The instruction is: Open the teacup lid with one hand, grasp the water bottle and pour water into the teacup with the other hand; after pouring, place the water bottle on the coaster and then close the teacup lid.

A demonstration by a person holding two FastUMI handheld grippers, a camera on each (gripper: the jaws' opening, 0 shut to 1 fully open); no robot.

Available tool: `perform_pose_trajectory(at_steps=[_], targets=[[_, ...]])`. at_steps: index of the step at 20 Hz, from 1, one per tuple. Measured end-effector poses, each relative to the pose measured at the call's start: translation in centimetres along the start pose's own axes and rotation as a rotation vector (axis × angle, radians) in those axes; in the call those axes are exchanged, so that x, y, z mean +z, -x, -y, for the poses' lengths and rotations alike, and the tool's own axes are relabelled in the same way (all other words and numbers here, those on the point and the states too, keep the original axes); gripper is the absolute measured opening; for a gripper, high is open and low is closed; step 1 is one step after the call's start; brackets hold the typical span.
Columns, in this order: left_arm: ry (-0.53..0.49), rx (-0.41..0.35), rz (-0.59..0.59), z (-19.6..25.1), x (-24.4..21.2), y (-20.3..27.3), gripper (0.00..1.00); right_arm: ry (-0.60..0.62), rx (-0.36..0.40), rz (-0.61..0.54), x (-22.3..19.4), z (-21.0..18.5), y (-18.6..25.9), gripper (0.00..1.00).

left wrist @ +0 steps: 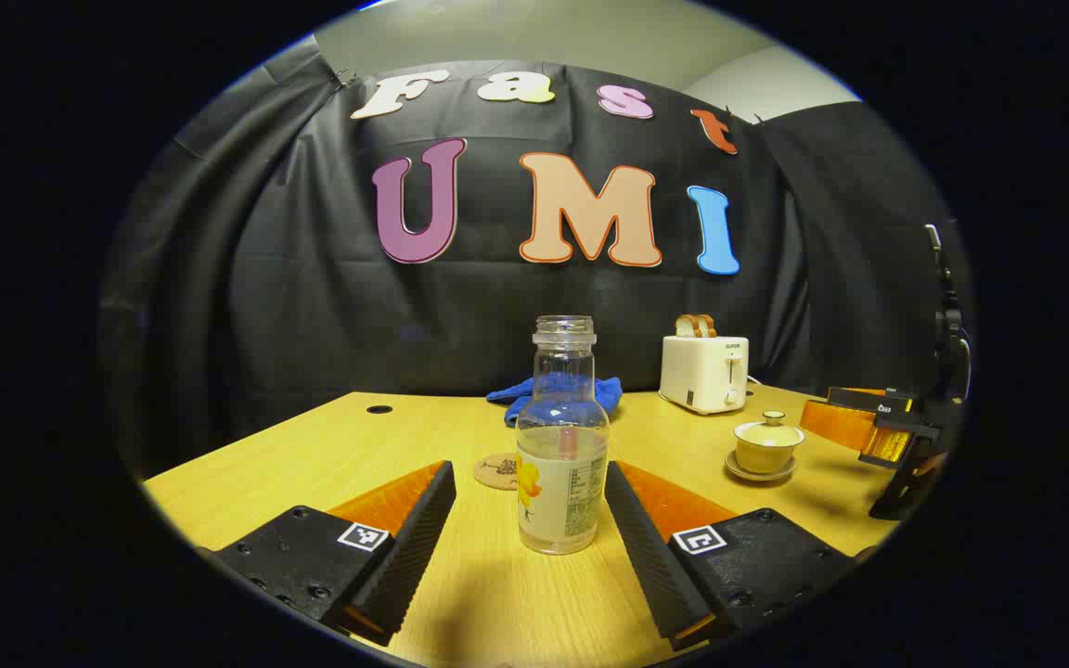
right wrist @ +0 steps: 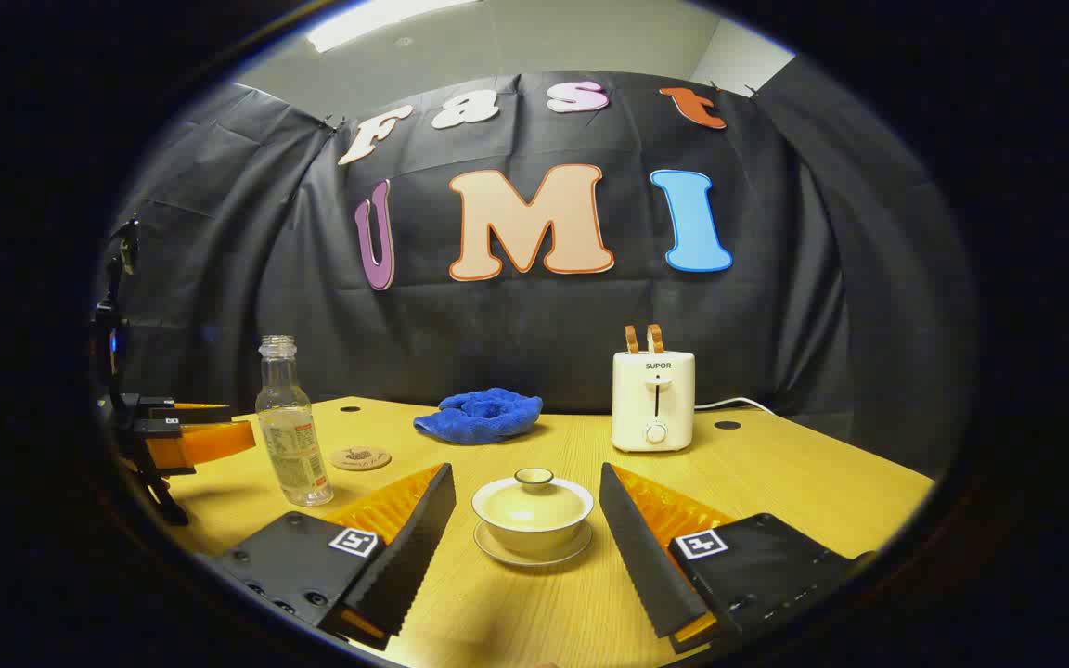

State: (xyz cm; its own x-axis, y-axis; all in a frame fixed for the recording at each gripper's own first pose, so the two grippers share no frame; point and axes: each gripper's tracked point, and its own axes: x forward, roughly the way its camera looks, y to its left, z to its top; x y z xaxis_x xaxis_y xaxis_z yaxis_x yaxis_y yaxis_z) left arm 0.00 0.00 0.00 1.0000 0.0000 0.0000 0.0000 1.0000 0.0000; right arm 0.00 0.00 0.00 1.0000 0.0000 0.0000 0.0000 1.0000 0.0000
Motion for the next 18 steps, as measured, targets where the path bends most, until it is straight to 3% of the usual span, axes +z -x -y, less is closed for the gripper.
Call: perform_pose_trajectory(at_steps=[1, 5, 6, 7, 8, 17, 18], targets=[[-0.013, 0.006, 0.012, -0.04, 0.28, -0.05, 0.95, 0.0, -0.002, 0.0, -0.07, 0.05, 0.0, 0.94], [-0.006, 0.023, 0.011, -0.33, 0.17, -0.04, 0.95, 0.0, -0.005, -0.002, -0.05, 0.13, 0.09, 0.94], [-0.008, 0.025, 0.01, -0.31, 0.03, -0.02, 0.94, 0.0, -0.005, -0.003, -0.04, 0.13, 0.09, 0.99], [-0.006, 0.026, 0.011, -0.37, 0.08, 0.04, 0.94, 0.001, -0.007, -0.002, -0.17, 0.19, 0.16, 0.94], [-0.008, 0.029, 0.019, -0.43, 0.32, 0.03, 0.94, 0.001, -0.008, -0.002, -0.12, 0.25, 0.1, 1.0], [-0.006, 0.03, 0.016, -0.31, 0.03, 0.1, 0.95, 0.001, -0.008, 0.0, 0.0, 0.2, 0.08, 0.99], [-0.007, 0.03, 0.016, -0.28, 0.13, 0.05, 0.95, 0.001, -0.008, 0.001, 0.01, 0.23, 0.1, 0.94]])
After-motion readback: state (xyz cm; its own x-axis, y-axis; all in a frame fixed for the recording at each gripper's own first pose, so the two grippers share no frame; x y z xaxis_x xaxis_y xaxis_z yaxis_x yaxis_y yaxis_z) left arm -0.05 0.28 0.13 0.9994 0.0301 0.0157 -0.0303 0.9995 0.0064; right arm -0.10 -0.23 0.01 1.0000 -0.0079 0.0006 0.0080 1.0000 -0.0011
